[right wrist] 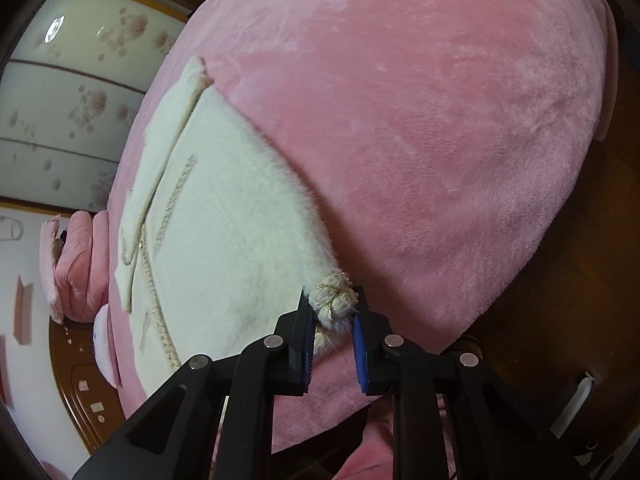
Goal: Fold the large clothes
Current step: 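Grasp the braided hem with the right tool while the left tool reaches the hem, then close the left tool on the braided hem corner, then lift the hem with both tools, fold it onto the collar, open both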
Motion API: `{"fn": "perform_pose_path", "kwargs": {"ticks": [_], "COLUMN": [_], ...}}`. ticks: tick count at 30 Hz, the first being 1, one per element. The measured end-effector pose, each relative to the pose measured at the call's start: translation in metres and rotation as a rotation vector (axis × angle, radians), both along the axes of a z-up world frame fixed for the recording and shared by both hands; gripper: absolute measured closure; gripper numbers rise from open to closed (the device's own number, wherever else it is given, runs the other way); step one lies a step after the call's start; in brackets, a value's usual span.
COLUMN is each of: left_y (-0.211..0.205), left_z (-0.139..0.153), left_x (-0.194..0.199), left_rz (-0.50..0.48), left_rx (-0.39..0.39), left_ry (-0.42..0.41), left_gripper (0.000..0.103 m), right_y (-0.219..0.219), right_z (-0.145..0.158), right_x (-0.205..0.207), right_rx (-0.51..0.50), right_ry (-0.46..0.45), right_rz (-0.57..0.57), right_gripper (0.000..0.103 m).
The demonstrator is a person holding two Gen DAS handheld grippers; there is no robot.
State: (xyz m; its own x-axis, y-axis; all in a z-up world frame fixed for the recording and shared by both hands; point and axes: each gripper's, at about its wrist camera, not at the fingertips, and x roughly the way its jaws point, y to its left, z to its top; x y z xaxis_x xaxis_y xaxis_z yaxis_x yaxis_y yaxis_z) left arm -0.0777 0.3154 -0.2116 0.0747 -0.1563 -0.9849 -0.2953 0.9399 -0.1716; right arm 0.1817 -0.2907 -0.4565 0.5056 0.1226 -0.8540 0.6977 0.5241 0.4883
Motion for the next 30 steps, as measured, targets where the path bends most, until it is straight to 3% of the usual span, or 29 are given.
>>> {"fn": "perform_pose_path", "kwargs": {"ticks": [2, 3, 5, 8, 11, 18, 24, 30], "left_y": [-0.01, -0.017, -0.032, -0.058, -0.077, -0.122, -0.138, -0.152], "left_z": [0.005, 0.008, 0.013, 0.02, 0.03, 0.065, 0.108, 0.149], "left_x": [0.0, 0.001, 0.003, 0.007, 0.009, 0.032, 0.07, 0.11], "left_rz": [-0.014, -0.023, -0.051, -0.095, -0.099, -0.181, -0.136, -0.104], "left_rx": [0.038, 0.079, 0.157, 0.289, 0.354, 0.29, 0.182, 0.084], "left_ry": [-0.003, 0.005, 0.017, 0.039, 0.018, -0.057, -0.15, -0.22], "left_gripper": [0.05, 0.052, 0.065, 0.073, 0.083, 0.087, 0.087, 0.088], "right_y": [0.002, 0.003, 0.007, 0.015, 0.03, 0.051, 0.055, 0.06], "right_z": [0.005, 0.007, 0.013, 0.022, 0.034, 0.064, 0.085, 0.114], "right_x": [-0.001, -0.002, -0.003, -0.001, 0.011, 0.035, 0.056, 0.104], "right_rx": [0.007, 0.013, 0.032, 0.063, 0.077, 0.184, 0.255, 0.329], "right_ry": [-0.014, -0.024, -0.045, -0.08, -0.12, -0.265, -0.359, -0.461], "right_rz": [0.012, 0.017, 0.023, 0.041, 0.093, 0.132, 0.125, 0.117], "right_gripper": [0.087, 0.088, 0.088, 0.088, 0.088, 0.089, 0.089, 0.089]}}
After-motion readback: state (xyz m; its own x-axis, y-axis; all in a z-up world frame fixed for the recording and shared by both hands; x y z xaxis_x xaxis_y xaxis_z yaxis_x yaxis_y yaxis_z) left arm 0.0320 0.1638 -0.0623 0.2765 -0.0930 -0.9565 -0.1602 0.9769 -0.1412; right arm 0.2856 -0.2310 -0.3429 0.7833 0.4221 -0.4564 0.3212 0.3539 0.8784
